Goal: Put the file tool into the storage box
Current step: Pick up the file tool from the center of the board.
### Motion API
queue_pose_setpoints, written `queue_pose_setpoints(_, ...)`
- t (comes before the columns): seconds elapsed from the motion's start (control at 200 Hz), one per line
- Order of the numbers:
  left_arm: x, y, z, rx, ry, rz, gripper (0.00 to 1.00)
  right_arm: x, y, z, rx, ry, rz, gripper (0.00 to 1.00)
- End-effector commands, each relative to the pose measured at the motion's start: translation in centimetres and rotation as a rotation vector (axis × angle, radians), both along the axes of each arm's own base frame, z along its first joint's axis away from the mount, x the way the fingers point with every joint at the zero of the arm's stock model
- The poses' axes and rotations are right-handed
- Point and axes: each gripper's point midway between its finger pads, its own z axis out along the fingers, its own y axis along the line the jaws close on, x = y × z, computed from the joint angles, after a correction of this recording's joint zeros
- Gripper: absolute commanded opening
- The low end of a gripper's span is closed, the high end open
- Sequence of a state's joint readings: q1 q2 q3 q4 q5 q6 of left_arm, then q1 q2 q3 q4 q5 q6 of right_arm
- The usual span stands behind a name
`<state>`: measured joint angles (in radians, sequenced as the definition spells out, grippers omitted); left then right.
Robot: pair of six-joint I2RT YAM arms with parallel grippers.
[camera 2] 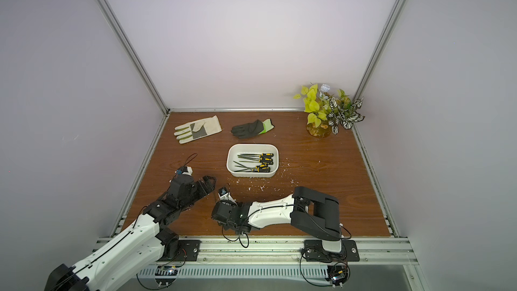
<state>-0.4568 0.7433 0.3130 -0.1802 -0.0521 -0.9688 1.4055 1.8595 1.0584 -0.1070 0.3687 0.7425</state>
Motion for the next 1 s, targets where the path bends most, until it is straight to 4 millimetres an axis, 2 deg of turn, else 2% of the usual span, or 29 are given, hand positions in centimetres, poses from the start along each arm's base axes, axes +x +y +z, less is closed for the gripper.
queue_pose_setpoints(0.0,0.6,0.5,1.5,0.027,-0.028,0.017,1.0,0.4,-1.6,-0.4,-0.066,-0.034,-0.034,0.34)
queue_pose_setpoints(0.11,0.6,0.6,2.0,0.024,-0.038,0.017,1.0,0.6,-2.4,0.0,-0.084,-0.071,-0.012,0.26)
queue_pose_setpoints(0.24,0.6,0.4,2.5,0.009,-0.051,0.01,1.0,0.4,-2.5,0.7,-0.11,-0.115,0.093,0.19)
queue_pose_setpoints(0.4,0.7,0.1,3.5,0.002,-0.069,0.0,1.0,1.7,-3.7,2.2,-0.181,-0.212,0.131,0.04)
queue_pose_setpoints(0.656,0.9,-0.8,4.7,-0.016,-0.08,-0.042,1.0,2.5,-3.6,6.4,-0.119,-0.282,0.295,0.02)
queue_pose_setpoints(0.851,0.6,-0.1,6.5,-0.008,-0.117,-0.026,1.0,6.1,-5.5,10.0,-0.085,-0.317,0.307,0.02)
queue_pose_setpoints(0.996,0.4,0.2,7.3,-0.011,-0.145,-0.018,1.0,8.0,-6.4,12.8,-0.055,-0.363,0.338,0.03)
